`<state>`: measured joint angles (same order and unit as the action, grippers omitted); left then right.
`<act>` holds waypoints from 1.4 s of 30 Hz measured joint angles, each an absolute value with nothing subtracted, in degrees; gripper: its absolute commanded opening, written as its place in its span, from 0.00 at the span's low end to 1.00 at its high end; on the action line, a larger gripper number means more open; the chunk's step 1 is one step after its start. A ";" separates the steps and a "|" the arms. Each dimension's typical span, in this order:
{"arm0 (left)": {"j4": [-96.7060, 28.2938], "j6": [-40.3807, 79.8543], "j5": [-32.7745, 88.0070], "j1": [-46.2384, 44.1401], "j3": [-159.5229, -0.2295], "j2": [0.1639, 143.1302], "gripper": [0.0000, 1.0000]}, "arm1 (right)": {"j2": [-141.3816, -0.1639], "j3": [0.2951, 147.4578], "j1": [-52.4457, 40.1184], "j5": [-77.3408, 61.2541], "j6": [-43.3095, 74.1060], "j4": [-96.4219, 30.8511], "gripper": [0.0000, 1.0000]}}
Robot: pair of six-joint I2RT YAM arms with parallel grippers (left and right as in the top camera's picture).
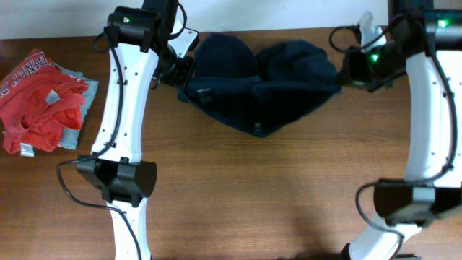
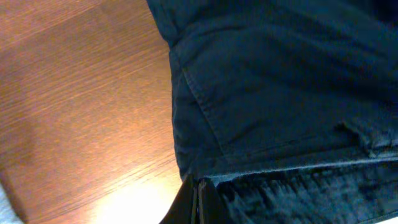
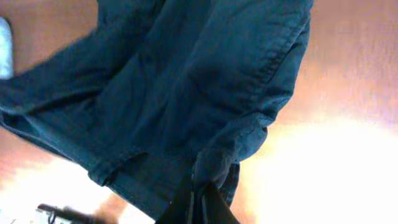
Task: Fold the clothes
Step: 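Lay the shirt flat on the table with both grippers and release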
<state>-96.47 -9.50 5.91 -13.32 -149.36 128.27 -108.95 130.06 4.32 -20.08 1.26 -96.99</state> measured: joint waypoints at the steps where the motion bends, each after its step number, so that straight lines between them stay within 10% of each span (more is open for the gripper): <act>1: -96.51 -9.37 6.70 -13.32 -149.36 128.14 0.00 | -107.37 127.28 4.32 -19.68 1.26 -96.73 0.04; 38: -82.24 -9.41 9.47 -17.58 -101.71 127.17 0.00 | -101.51 71.92 4.62 -14.41 2.00 -79.31 0.11; 42: -79.48 -9.52 8.58 -17.58 -97.84 127.17 0.52 | -101.51 71.90 4.82 -13.30 2.52 -79.48 0.47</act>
<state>-79.48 -9.52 8.58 -17.58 -97.84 127.17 -101.51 71.90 4.82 -13.30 2.52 -79.48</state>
